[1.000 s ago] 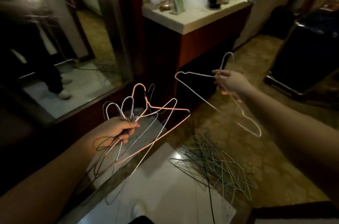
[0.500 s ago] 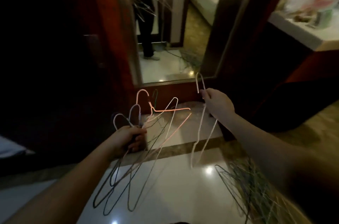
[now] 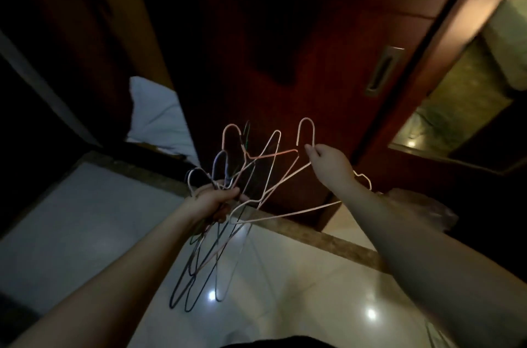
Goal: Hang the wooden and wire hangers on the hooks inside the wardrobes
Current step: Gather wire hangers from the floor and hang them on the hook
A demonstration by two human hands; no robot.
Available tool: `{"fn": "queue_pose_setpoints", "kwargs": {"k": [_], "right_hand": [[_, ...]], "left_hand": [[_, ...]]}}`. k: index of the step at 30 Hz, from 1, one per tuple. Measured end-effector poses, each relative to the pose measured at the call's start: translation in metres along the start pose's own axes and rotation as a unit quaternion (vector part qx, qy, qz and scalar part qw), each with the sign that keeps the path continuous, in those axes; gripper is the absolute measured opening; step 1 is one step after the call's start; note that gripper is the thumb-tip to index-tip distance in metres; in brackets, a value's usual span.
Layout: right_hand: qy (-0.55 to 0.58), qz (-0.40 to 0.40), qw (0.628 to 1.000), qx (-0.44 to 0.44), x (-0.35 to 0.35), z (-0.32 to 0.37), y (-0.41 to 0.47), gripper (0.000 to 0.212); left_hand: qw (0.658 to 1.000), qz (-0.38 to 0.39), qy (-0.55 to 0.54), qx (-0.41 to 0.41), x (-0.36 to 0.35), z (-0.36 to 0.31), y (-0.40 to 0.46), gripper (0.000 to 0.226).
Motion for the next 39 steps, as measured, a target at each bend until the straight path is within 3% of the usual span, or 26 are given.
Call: {"fn": "queue_pose_setpoints", "kwargs": {"k": [6, 9, 15, 20, 28, 32, 35, 39], "right_hand": [[0.024, 0.042, 0.999, 0.021, -0.065, 0.096, 0.015, 0.042], [0.029, 0.062, 0.997, 0.038, -0.09, 0.135, 0.021, 0.042], [-0.011, 0.107, 0.982, 0.156, -0.138, 0.22, 0.039, 0.042], [0.053, 0.179, 0.959, 0.215, -0.173, 0.289, 0.067, 0.033], [0.114, 0.172, 0.951, 0.229, -0.217, 0.408, 0.136, 0.033], [0.139, 0.159, 0.944, 0.255, -0.222, 0.468, 0.168, 0.029], [0.165, 0.154, 0.941, 0.252, -0.221, 0.503, 0.191, 0.028], [0.157, 0.133, 0.947, 0.248, -0.226, 0.542, 0.228, 0.031]], "left_hand": [[0.99, -0.129, -0.036, -0.033, 0.087, -0.009, -0.053, 0.01], [0.984, -0.17, -0.037, -0.037, 0.119, -0.008, -0.072, 0.017], [0.946, -0.254, -0.182, -0.085, 0.189, -0.021, -0.091, 0.016], [0.931, -0.3, -0.169, -0.12, 0.26, -0.052, -0.089, 0.019], [0.893, -0.409, -0.112, -0.15, 0.381, -0.109, -0.063, 0.014], [0.865, -0.47, -0.115, -0.134, 0.436, -0.128, -0.043, 0.034], [0.831, -0.518, -0.152, -0.134, 0.468, -0.144, -0.031, 0.008], [0.819, -0.526, -0.174, -0.15, 0.509, -0.168, -0.009, 0.01]]}}
Point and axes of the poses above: each hand's wrist, its own y-axis towards the middle knuckle, its own x-axis out of the back of the hand, z = x × y, the point moved 4 cm from there along y, towards the middle knuckle, and after that the axes turned 8 degrees about -x, right-handed, at the moved point
